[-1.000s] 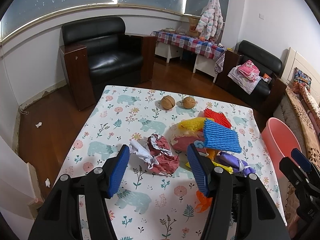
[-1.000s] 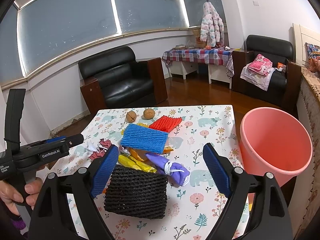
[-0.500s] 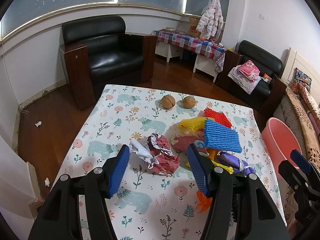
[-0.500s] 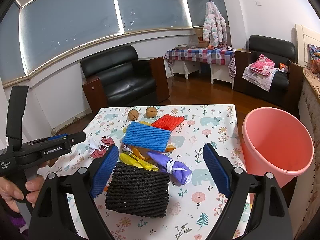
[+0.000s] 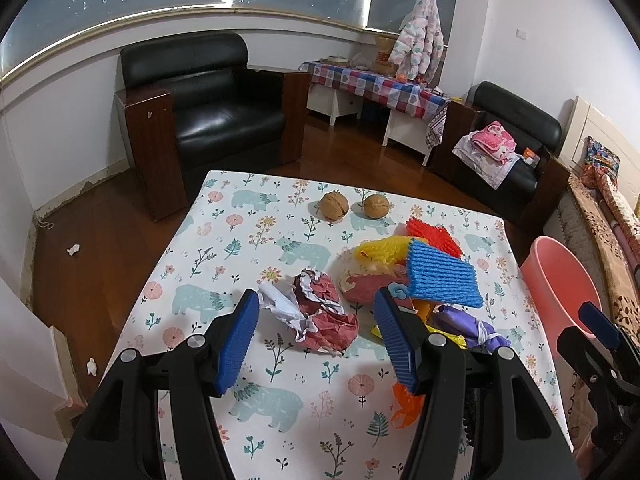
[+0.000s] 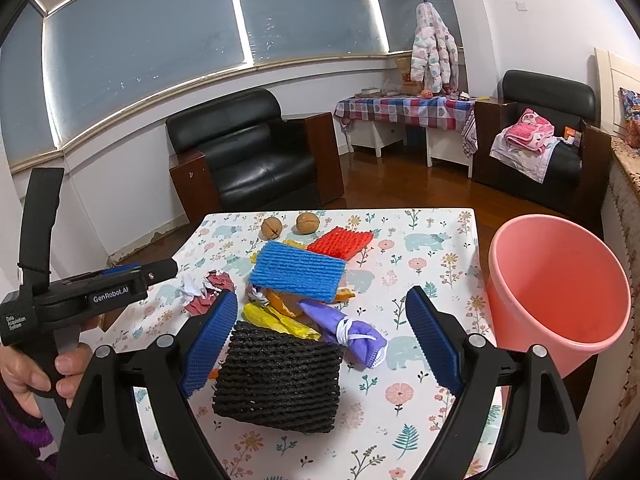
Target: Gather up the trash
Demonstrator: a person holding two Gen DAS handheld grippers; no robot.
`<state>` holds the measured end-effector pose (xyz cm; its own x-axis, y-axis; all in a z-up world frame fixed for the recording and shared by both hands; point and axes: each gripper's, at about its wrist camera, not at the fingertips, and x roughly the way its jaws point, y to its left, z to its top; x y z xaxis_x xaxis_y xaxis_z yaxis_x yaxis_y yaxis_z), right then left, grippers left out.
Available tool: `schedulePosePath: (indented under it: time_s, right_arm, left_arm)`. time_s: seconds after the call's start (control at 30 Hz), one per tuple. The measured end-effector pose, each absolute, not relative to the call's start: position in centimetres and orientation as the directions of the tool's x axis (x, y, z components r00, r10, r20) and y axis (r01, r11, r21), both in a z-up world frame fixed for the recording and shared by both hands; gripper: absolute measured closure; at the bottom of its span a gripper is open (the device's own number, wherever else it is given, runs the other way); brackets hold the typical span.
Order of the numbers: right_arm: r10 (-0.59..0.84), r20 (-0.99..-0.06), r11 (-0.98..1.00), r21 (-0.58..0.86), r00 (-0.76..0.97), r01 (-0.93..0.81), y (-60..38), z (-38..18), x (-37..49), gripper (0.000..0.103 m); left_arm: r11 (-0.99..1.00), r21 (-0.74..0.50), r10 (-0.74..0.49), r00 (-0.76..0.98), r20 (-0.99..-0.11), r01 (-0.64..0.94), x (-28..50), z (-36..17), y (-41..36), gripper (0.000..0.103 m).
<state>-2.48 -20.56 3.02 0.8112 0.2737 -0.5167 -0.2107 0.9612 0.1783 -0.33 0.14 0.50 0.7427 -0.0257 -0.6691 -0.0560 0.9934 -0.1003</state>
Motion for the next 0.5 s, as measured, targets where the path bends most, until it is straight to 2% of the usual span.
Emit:
schedulePosePath:
  time_s: [0.3, 0.5]
  right_arm:
    - [0.318, -0.536, 0.948, 0.196, 0.782, -0.251, -21.0, 2.6, -2.4, 0.018]
    - [0.341, -0.551, 0.94, 0.215, 0.762, -0.265, -21.3, 1.8, -2.4, 0.019]
  left_arm:
    - [0.986, -0.164, -0.094, 0.763, -0.639, -0.017, -0.1, 0.2, 2.2, 0.044]
    - [0.983, -0.175, -0.074, 0.731, -0.678, -0.063, 0.4, -1.5, 4.0, 0.044]
